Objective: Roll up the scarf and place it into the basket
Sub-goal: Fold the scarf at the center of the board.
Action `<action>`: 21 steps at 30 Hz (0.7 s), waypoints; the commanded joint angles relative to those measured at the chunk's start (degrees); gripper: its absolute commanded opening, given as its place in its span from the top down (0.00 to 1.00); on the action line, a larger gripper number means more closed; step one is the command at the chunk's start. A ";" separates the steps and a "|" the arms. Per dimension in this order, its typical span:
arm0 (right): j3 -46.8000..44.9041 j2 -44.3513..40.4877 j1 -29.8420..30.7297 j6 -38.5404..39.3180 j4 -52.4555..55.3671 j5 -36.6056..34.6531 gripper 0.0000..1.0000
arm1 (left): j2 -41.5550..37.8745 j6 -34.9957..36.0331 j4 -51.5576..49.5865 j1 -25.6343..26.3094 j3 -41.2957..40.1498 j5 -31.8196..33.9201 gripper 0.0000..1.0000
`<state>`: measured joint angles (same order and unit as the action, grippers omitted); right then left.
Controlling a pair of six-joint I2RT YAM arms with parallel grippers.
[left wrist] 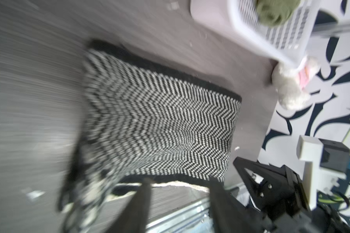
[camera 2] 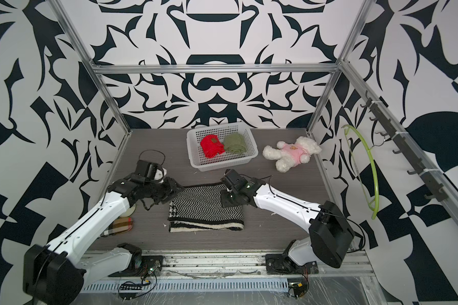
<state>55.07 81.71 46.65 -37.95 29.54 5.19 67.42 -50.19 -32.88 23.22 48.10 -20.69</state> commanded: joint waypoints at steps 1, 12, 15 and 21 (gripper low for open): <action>-3.70 1.45 -0.23 -3.93 -0.26 2.54 1.00 | 2.45 -3.34 9.30 3.05 -1.09 -5.53 1.00; 0.90 7.65 -3.59 0.02 6.34 -3.96 1.00 | 7.11 -5.66 7.13 -3.31 -17.15 0.08 1.00; 4.84 4.89 -3.59 2.10 7.64 -4.50 1.00 | 3.74 -1.59 3.89 -3.43 -12.05 -1.52 0.94; 8.75 3.90 -3.59 4.36 7.11 -3.76 1.00 | -3.70 3.29 -3.45 -3.71 -3.32 2.06 0.32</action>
<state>61.63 86.06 43.20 -35.94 35.57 2.26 65.58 -50.74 -30.83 19.94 42.06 -20.34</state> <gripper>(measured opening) 0.050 0.632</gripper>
